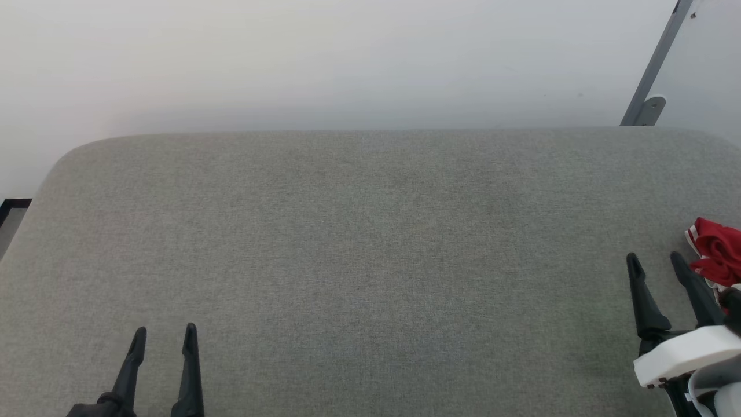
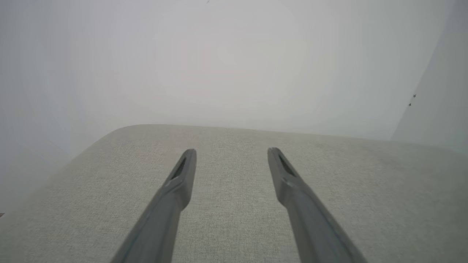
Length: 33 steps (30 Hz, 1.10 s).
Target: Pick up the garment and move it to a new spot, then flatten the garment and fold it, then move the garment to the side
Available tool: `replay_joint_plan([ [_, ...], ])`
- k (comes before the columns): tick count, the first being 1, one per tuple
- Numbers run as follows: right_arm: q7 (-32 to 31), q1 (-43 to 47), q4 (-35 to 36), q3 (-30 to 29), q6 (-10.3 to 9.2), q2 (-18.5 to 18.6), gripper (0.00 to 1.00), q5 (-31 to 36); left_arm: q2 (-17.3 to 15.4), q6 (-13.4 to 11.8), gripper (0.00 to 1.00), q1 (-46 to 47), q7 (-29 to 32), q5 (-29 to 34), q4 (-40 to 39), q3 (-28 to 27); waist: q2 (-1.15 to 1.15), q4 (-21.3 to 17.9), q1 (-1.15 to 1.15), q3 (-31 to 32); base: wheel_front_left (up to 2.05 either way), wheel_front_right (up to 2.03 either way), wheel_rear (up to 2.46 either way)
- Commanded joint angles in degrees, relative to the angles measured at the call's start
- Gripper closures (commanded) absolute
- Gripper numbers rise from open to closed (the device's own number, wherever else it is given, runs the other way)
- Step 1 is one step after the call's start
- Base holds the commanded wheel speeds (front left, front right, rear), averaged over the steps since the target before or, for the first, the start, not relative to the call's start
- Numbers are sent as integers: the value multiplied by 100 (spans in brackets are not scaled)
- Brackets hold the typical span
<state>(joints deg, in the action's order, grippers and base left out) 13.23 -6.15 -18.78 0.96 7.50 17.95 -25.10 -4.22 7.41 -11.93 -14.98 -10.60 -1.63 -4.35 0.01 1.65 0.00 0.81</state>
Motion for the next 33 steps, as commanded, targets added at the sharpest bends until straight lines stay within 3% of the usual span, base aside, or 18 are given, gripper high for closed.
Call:
replay_joint_plan([
  [1,-51,89,105,-62,-3,-50,0,68,-3,9,0,-52,-29,13,-46,-41,-1,1,0,-3,0,0,0],
  [12,-359,382,649,-410,-3,-246,0,254,11,9,0,11,-29,15,-154,-28,-1,16,0,-35,0,0,0],
  [32,-536,549,999,-567,-3,-421,0,309,54,9,0,22,-29,65,-156,-93,-1,63,0,-42,0,0,0],
  [33,-525,523,961,-556,0,-406,100,288,55,0,100,-3,0,47,-150,-75,-1,64,0,-42,0,0,0],
])
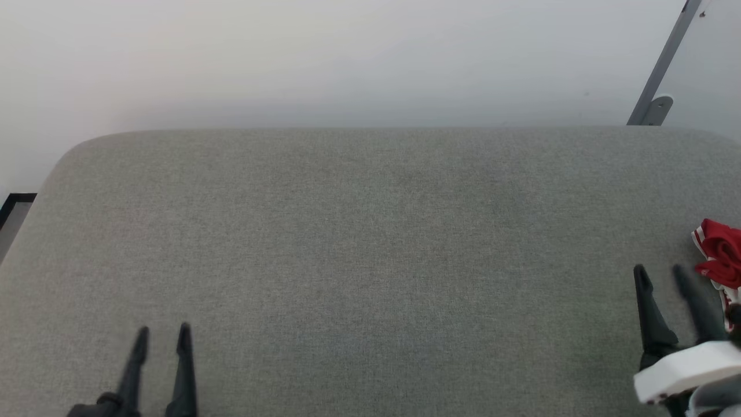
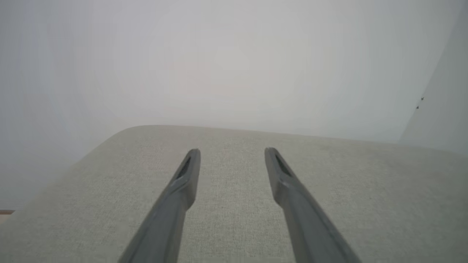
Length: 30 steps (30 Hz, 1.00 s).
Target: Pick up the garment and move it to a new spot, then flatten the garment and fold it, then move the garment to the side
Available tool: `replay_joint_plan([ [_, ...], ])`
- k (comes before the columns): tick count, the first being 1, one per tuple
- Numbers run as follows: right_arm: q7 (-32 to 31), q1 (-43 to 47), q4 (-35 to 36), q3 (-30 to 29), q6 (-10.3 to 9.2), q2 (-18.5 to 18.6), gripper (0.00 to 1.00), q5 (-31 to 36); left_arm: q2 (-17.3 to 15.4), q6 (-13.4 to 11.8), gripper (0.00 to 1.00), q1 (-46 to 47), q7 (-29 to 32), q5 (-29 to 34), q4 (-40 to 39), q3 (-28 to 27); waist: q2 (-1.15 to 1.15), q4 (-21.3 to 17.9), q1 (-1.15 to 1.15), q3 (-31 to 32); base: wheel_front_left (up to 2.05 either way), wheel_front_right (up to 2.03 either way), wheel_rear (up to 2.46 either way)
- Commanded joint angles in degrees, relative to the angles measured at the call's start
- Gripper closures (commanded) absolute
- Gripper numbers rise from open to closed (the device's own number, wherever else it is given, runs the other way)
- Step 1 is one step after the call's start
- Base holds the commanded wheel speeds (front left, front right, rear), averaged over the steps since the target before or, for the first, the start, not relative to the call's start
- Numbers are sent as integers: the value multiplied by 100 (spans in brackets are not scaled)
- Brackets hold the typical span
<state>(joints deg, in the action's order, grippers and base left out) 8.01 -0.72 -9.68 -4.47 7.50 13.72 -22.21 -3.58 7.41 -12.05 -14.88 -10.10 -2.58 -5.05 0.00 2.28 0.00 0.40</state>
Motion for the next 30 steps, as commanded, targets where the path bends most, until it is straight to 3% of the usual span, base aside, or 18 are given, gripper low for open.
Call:
replay_joint_plan([
  [1,-5,-9,4,-3,0,1,100,-11,-2,0,100,3,0,-11,-9,2,0,0,0,0,0,0,0],
  [4,-11,102,-149,39,0,-99,100,-30,32,0,100,-14,8,-37,160,18,0,0,0,-1,0,0,0],
  [30,-480,-125,-229,-47,0,-413,100,-2287,-87,2,100,598,565,-2834,657,134,0,-48,0,-12,0,0,0],
])
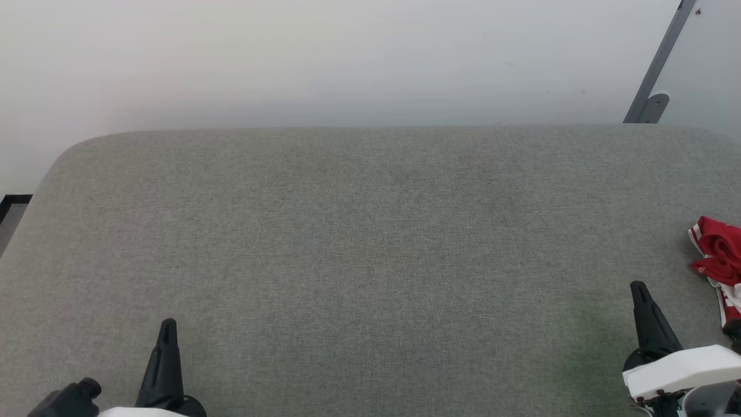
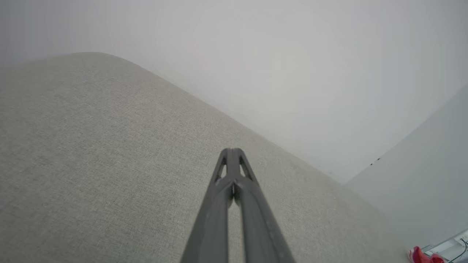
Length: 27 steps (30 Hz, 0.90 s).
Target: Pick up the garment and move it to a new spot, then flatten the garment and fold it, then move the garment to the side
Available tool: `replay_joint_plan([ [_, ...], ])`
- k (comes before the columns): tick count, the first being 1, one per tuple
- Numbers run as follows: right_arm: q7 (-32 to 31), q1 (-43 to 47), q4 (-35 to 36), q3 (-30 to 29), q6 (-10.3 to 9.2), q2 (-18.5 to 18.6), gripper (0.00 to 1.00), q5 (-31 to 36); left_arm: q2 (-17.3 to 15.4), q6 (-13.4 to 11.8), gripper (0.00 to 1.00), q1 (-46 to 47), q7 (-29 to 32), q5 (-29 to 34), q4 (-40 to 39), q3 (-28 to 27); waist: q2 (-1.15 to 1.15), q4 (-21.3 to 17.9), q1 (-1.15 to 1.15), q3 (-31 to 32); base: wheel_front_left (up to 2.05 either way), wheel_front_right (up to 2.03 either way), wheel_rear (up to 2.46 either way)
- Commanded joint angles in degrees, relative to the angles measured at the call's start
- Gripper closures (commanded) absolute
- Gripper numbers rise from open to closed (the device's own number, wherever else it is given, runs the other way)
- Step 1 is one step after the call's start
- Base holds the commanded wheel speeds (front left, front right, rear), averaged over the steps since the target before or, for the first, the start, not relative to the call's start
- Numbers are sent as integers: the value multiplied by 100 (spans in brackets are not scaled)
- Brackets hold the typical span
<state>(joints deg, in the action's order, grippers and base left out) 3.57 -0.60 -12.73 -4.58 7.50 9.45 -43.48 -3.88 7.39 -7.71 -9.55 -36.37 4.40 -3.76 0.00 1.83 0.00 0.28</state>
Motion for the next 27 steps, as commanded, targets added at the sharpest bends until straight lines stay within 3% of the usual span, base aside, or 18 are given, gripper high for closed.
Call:
replay_joint_plan([
  [1,-50,-146,72,-39,0,2,100,-235,-59,4,100,183,52,-297,-23,8,0,-4,0,-1,0,0,0],
  [27,-398,-316,6,-96,0,-236,100,-1911,-95,8,100,624,520,-2307,310,24,0,-51,0,-13,0,0,0],
])
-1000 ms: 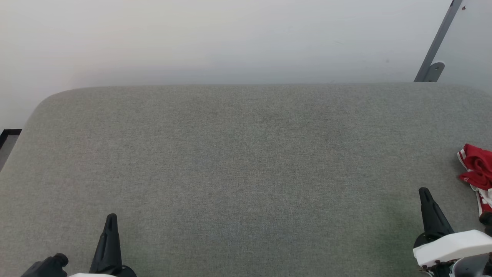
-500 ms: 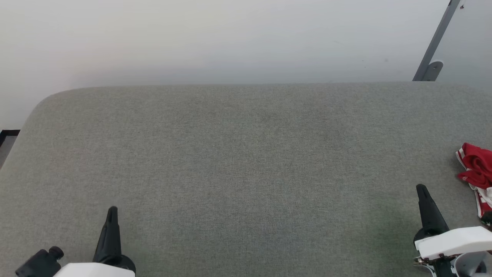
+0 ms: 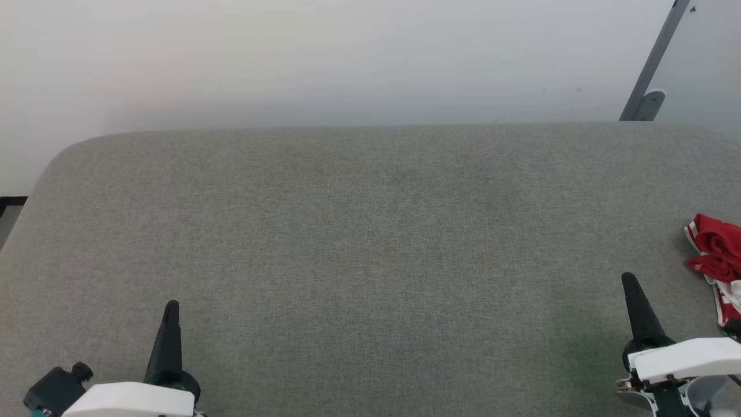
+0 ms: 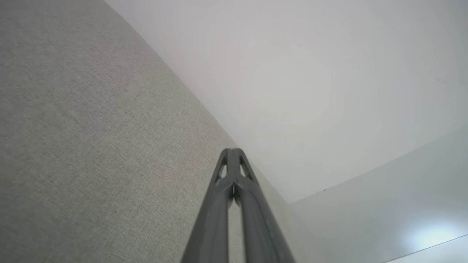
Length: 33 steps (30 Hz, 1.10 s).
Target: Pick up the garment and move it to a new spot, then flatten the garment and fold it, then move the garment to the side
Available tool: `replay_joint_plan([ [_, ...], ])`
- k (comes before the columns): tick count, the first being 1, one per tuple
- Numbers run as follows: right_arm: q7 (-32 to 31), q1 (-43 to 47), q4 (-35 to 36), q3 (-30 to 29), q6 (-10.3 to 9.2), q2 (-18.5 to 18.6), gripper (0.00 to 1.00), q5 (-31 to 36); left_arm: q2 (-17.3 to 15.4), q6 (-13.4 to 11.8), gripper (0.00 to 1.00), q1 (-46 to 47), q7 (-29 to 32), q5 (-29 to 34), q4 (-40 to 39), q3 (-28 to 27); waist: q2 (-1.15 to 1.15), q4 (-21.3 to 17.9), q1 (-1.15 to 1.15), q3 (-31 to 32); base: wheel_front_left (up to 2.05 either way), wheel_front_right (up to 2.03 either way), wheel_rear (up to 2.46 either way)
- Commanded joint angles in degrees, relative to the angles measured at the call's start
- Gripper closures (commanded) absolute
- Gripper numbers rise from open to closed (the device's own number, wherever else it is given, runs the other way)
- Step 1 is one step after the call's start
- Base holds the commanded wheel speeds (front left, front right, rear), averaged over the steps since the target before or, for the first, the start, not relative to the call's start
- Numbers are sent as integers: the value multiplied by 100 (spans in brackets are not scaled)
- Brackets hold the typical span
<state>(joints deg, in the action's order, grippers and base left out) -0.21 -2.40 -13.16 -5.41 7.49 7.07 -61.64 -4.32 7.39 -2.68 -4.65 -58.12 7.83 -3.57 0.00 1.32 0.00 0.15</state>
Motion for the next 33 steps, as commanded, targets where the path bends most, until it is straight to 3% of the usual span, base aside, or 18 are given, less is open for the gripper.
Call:
replay_joint_plan([
  [1,-33,-141,46,-16,1,-6,100,-151,-51,8,100,134,46,-203,-19,4,0,-2,0,-1,0,0,0],
  [33,-353,-285,-24,-73,0,-225,100,-1661,-38,12,100,550,510,-1971,306,-43,0,-59,0,-15,0,0,0],
])
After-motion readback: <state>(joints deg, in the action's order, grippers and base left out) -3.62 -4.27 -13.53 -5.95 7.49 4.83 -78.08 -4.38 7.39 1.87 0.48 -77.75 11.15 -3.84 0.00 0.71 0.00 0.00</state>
